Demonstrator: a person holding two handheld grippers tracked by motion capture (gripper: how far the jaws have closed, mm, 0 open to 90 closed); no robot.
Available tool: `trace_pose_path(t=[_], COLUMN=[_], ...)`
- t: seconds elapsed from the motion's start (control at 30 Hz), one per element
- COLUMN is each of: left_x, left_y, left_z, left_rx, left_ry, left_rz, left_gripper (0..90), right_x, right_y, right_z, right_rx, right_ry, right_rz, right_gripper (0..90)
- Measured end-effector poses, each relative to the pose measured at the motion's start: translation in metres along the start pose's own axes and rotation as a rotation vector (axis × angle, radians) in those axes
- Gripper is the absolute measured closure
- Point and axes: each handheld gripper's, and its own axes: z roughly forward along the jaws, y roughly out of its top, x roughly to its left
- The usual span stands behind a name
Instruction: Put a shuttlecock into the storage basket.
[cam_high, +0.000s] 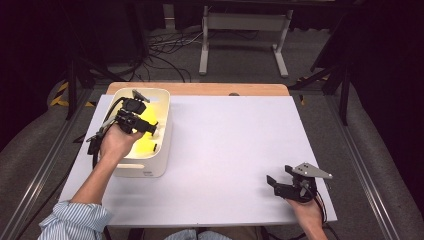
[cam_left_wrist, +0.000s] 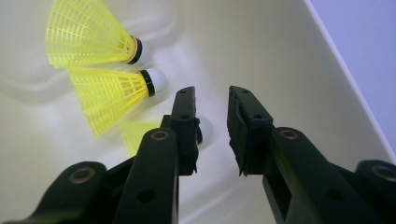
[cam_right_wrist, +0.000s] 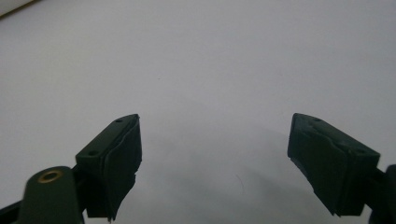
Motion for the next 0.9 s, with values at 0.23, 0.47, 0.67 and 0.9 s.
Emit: trace_pose_path(t=[0.23, 0.47, 0.67, 0.9], left_x=[-0.002, -0.004, -0.006, -0.008], left_y=[0.000, 0.000, 0.001, -0.002], left_z=[-0.006, -0.016, -0.021, -0.031], left_rx=[-0.022, -0.040, -0.050, -0.070], left_ry=[0.019, 0.036, 0.049, 0.063], left_rz=[-0.003, 0.010, 0.019, 0.029], left_gripper=[60.2, 53.7, 50.6, 47.9], right_x=[0.000, 0.000, 0.001, -0.001], right_y=[0.000, 0.000, 0.000, -0.001], right_z=[0.000, 0.000, -0.001, -0.003], right_rx=[0.001, 0.001, -0.002, -0.012], right_ry=[0.001, 0.002, 0.002, -0.005], right_rz=[0.000, -0.001, -0.003, -0.001], right_gripper=[18.1, 18.1, 18.1, 17.9])
